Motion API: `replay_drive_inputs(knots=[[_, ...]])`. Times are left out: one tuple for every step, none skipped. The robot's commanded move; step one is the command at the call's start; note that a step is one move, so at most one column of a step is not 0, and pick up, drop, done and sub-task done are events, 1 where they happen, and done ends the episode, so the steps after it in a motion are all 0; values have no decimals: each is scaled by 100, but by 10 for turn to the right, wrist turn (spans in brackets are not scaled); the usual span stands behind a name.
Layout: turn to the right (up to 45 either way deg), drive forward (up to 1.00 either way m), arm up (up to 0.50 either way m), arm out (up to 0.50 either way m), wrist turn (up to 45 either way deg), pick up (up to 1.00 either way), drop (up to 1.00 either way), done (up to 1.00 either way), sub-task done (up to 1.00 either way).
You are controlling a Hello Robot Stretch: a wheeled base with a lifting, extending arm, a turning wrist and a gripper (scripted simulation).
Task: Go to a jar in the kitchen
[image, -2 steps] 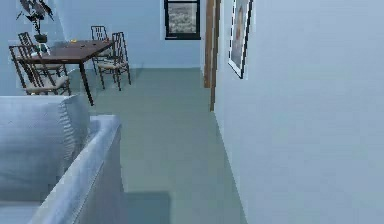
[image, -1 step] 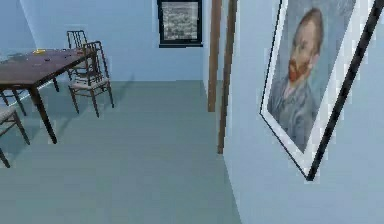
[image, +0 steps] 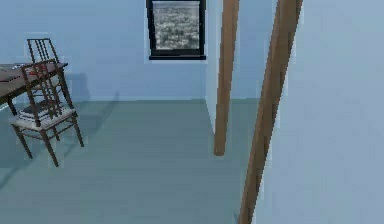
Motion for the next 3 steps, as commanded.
replay_drive_inputs(knots=[[0,90,0,0,0,0,0,0,0],[180,0,0,0,0,0,0,0,0],[0,40,0,0,0,0,0,0,0]])
